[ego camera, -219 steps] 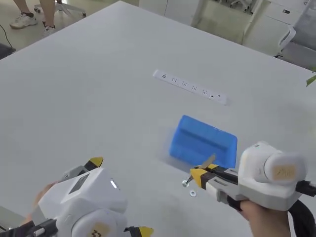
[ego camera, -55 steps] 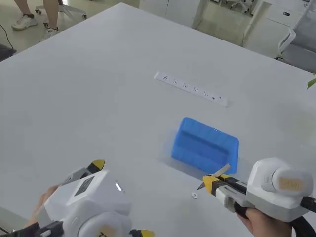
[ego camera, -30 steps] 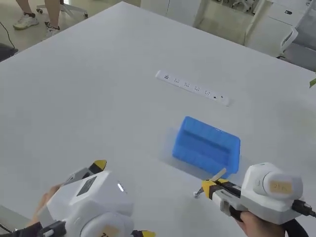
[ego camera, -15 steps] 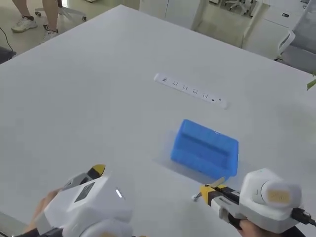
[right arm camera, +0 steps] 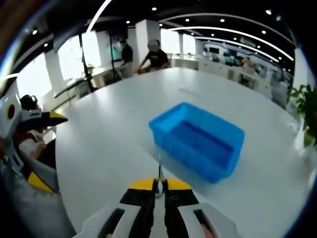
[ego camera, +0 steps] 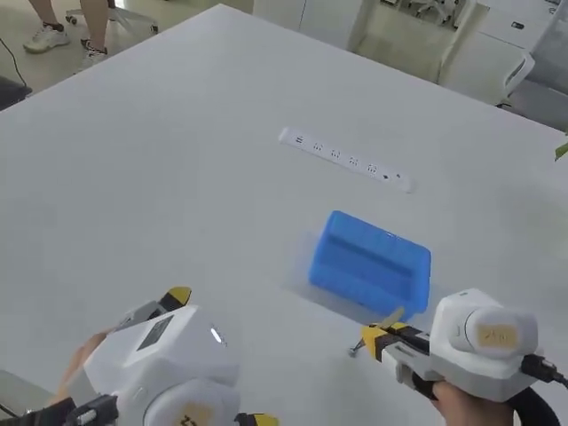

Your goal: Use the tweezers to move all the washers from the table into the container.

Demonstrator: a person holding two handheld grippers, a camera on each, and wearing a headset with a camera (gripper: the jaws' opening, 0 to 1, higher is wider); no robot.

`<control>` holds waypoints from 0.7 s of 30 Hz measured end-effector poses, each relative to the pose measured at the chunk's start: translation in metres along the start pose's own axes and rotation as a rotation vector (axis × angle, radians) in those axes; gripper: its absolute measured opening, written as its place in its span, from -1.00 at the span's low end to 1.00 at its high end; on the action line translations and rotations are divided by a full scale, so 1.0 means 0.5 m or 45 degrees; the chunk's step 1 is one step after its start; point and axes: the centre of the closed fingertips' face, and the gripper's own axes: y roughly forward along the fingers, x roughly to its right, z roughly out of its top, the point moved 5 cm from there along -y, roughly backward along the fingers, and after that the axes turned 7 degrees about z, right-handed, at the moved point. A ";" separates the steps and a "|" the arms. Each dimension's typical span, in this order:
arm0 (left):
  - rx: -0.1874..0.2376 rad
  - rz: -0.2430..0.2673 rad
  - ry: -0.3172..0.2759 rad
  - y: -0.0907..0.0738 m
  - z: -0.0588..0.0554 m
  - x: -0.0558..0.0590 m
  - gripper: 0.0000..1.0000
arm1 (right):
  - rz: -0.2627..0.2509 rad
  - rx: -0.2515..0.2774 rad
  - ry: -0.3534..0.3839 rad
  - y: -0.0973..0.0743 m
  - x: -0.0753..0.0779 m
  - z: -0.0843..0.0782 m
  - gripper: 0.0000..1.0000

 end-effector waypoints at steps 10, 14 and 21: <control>0.007 -0.005 0.007 -0.001 0.001 0.002 0.99 | 0.016 0.009 -0.061 -0.024 -0.008 0.036 -0.96; 0.007 -0.004 0.008 -0.001 0.001 0.002 0.99 | 0.012 0.022 -0.085 -0.036 -0.002 0.054 -0.96; -0.002 -0.001 0.015 0.000 -0.001 0.003 0.99 | -0.016 0.095 -0.089 -0.059 0.021 0.096 -0.96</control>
